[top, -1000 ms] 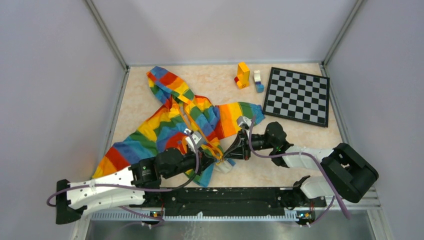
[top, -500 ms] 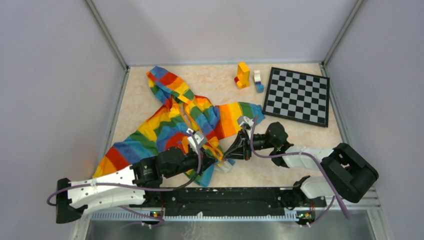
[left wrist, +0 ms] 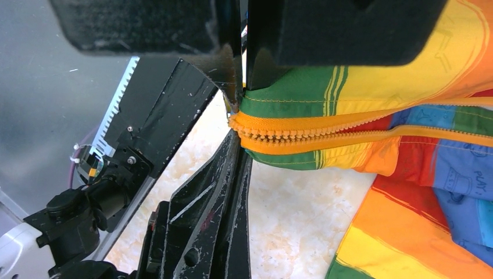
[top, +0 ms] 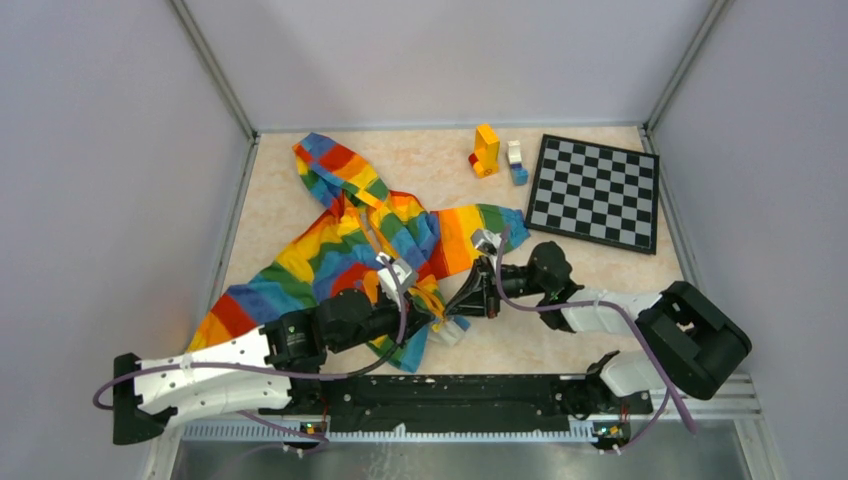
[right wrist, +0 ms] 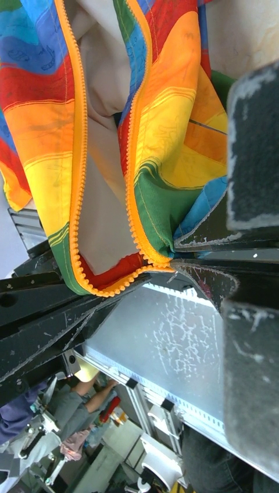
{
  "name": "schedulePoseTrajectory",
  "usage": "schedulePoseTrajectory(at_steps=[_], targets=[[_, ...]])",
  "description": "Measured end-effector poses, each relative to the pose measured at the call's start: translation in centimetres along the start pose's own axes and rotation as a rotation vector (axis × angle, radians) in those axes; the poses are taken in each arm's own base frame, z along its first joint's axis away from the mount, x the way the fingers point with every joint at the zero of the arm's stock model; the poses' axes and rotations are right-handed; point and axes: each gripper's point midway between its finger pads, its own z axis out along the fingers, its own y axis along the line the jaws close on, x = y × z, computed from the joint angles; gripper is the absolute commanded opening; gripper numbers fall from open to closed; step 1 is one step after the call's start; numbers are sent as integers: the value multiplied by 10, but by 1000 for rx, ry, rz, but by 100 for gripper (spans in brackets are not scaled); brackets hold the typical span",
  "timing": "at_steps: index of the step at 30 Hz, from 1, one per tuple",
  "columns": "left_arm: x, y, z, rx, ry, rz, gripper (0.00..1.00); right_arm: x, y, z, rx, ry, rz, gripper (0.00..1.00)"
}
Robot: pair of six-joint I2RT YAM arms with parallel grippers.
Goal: Zip up the jacket
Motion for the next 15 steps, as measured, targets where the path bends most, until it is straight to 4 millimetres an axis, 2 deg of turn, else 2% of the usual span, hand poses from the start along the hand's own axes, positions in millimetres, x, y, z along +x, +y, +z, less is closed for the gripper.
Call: schedulePoseTrajectory(at_steps=[15], targets=[[1,13,-6,-79,48,34,0,1,-10,1,55,10,57,0]])
